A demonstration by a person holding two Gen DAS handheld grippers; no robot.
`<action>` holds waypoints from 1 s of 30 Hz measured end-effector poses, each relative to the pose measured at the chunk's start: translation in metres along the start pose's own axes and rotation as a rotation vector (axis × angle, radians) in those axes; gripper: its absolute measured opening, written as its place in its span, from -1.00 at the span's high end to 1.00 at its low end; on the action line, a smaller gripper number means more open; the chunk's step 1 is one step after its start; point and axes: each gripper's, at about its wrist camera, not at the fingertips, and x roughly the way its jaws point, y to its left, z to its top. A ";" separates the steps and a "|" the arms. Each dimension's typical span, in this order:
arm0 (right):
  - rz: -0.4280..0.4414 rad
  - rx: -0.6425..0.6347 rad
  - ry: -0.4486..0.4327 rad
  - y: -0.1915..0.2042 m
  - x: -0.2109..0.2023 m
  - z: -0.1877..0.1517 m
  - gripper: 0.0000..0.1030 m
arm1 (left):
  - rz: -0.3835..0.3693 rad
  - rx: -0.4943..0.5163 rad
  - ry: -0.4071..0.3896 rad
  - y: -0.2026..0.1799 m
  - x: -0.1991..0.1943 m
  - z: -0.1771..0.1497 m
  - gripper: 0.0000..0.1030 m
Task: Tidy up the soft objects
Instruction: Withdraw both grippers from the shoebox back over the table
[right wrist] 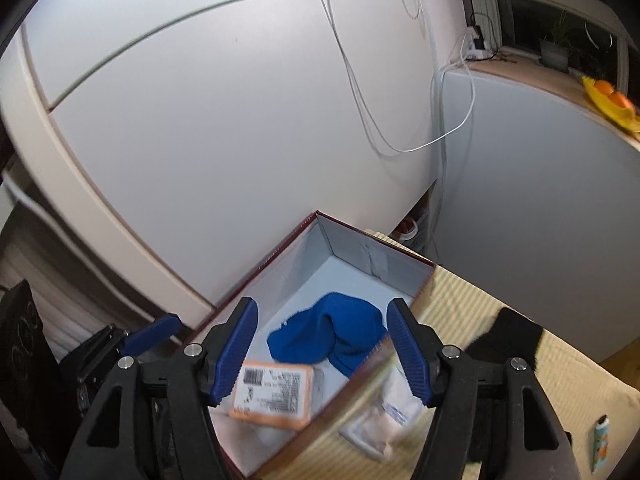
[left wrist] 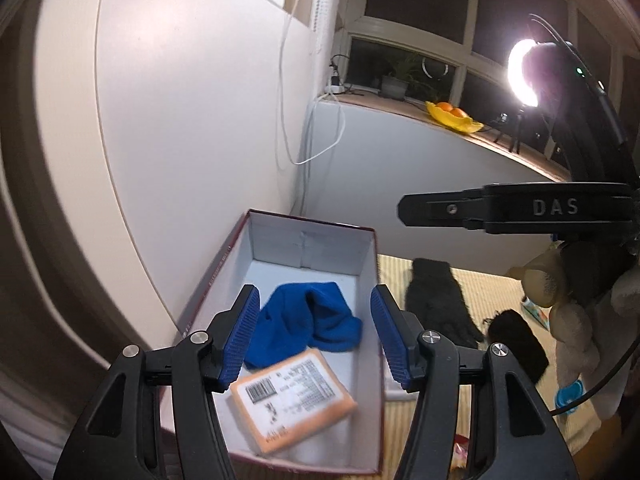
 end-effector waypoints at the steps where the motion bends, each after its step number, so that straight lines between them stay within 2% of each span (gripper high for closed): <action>1: -0.003 0.003 -0.003 -0.002 -0.005 -0.004 -0.29 | -0.009 -0.001 0.000 -0.003 -0.003 -0.002 -0.17; 8: -0.028 0.013 -0.034 -0.021 -0.061 -0.044 -0.30 | -0.092 0.029 0.028 -0.029 -0.019 -0.028 -0.18; 11: -0.060 0.010 -0.053 -0.033 -0.089 -0.068 -0.32 | -0.139 0.048 0.045 -0.046 -0.024 -0.046 -0.25; 14: -0.076 0.035 -0.068 -0.049 -0.117 -0.100 -0.40 | -0.182 0.075 0.080 -0.064 -0.022 -0.064 -0.29; 21: -0.166 0.125 -0.102 -0.089 -0.165 -0.178 -0.40 | -0.245 0.164 0.162 -0.108 -0.015 -0.111 -0.31; 30: -0.312 0.310 -0.098 -0.154 -0.206 -0.282 -0.40 | -0.279 0.275 0.241 -0.148 0.001 -0.160 -0.39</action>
